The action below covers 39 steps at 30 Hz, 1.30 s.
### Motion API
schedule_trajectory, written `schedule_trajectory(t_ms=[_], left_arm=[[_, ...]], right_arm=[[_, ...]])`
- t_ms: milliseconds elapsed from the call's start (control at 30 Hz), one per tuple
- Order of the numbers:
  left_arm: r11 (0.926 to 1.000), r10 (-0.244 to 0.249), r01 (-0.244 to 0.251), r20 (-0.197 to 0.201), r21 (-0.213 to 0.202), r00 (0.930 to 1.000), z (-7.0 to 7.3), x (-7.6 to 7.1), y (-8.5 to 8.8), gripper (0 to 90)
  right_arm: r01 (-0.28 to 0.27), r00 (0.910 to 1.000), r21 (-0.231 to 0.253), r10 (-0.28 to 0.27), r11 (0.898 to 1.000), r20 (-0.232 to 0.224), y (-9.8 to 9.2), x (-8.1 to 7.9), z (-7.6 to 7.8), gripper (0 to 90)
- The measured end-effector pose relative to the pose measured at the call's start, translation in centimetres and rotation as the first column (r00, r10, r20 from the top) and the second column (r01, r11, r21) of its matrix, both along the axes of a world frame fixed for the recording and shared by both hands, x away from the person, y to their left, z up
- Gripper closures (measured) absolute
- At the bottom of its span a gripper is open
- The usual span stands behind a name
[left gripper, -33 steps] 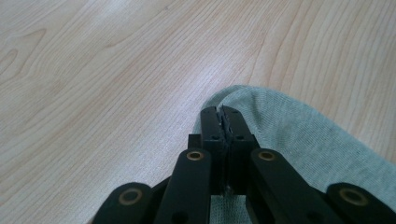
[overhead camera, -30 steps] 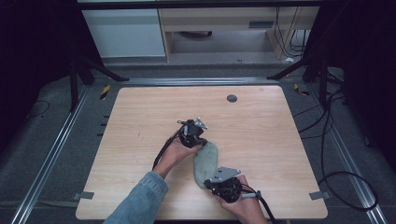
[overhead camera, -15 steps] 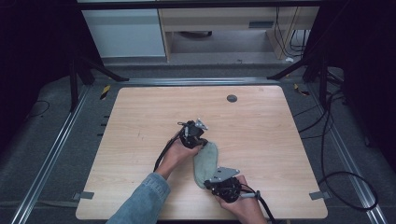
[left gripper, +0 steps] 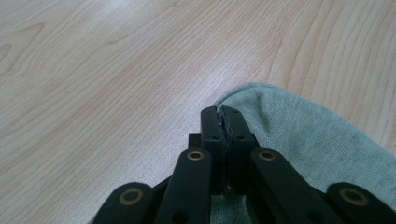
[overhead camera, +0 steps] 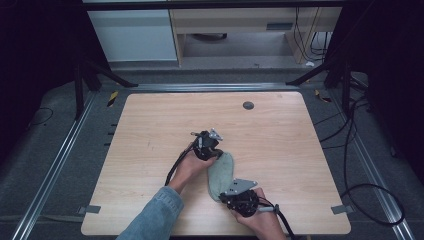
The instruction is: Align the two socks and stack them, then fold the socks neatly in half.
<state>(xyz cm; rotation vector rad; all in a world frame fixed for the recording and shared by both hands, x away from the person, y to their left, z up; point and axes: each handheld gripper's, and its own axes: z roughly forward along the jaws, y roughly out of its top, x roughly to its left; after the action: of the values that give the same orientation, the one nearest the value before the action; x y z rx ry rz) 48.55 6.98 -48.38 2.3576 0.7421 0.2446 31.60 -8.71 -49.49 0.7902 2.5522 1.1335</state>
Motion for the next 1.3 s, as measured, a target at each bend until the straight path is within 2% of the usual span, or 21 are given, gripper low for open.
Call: schedule_trajectory(t_ms=[167, 300, 467, 500, 533, 700, 867, 967, 1033, 1100, 1300], left_arm=[[1.0, 0.002, -0.002, 0.005, -0.003, 1.0, -0.1, 0.0, 0.0, 87.1], [0.9999, 0.011, -0.011, 0.019, -0.011, 0.9998, 0.0, 0.0, 0.1, 82.0], [0.999, 0.039, -0.038, 0.051, -0.022, 0.998, 0.2, -0.2, 0.3, 64.3], [0.999, 0.039, -0.038, 0.051, -0.022, 0.998, 0.2, -0.2, 0.3, 58.9], [0.9985, 0.048, -0.047, 0.058, -0.028, 0.9971, 0.4, -0.4, 0.4, 54.9], [0.997, 0.062, -0.058, 0.082, -0.051, 0.9947, 1.2, -0.7, 1.0, 42.3], [0.9943, 0.079, -0.071, 0.092, -0.08, 0.9927, 2.0, -1.1, 1.5, 33.0], [0.9947, 0.072, -0.064, 0.093, -0.08, 0.9931, 2.2, -1.3, 1.8, 27.5], [0.996, 0.062, -0.056, 0.087, -0.07, 0.9943, 2.4, -1.4, 2.1, 27.3], [0.9964, 0.051, -0.044, 0.108, -0.072, 0.9928, 2.6, -1.9, 2.6, 33.4], [0.9942, 0.024, -0.01, 0.134, -0.107, 0.9907, 3.1, -2.8, 3.1, 50.1]], right_arm=[[0.005, 1.0, 0.003, -0.005, 1.0, 0.002, 0.0, 0.0, 0.0, 82.4], [0.016, 0.9999, 0.001, -0.016, 1.0, 0.006, -0.2, 0.0, 0.1, 74.9], [0.041, 0.9989, -0.005, -0.041, 0.999, 0.022, -0.6, 0.1, 0.4, 59.0], [0.041, 0.9989, -0.005, -0.041, 0.999, 0.022, -0.6, 0.1, 0.4, 59.0], [0.054, 0.9981, -0.004, -0.054, 0.999, 0.032, -0.8, 0.1, 0.6, 52.2], [0.075, 0.9958, -0.002, -0.075, 0.997, 0.051, -1.2, 0.1, 1.3, 39.3], [0.076, 0.9955, 0.007, -0.076, 0.997, 0.057, -1.5, 0.1, 1.7, 34.3], [0.067, 0.9959, 0.007, -0.067, 0.998, 0.061, -1.6, 0.1, 2.0, 31.5], [0.06, 0.9962, 0.01, -0.061, 0.998, 0.063, -1.6, 0.2, 2.1, 31.7], [0.045, 0.9965, 0.007, -0.045, 0.999, 0.071, -1.6, 0.2, 2.3, 36.5], [-0.007, 0.9956, -0.027, 0.01, 1.0, 0.093, -1.1, -0.2, 2.4, 56.4]])
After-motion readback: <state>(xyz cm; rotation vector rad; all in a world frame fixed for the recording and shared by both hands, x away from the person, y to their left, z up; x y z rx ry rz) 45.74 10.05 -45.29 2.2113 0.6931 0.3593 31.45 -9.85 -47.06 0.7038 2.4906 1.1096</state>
